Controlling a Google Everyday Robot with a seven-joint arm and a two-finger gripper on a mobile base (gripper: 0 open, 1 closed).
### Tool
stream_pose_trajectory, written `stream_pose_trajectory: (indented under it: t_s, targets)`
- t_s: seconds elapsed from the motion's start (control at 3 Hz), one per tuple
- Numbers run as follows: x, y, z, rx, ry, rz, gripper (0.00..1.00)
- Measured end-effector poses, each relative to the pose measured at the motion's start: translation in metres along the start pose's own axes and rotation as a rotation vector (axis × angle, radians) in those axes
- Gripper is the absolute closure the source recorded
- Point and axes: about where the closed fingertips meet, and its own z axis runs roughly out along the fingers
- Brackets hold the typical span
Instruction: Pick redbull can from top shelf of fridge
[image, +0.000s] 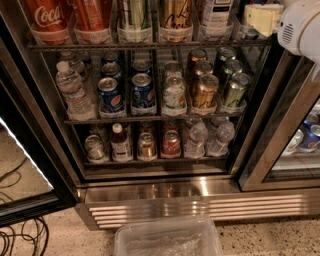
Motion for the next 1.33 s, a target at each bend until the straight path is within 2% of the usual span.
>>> stream_pose_trajectory:
  t_s: [0.67,1.0,1.33]
  targets:
    - [-0.001,0.006,0.003,-0.012,-0.001,-0.006,0.35]
    - [-0.012,0.050,0.031,-0.124,0.007,-0.050,0.27]
    - [-0.011,0.045,0.031,-0.124,0.007,-0.050,0.22]
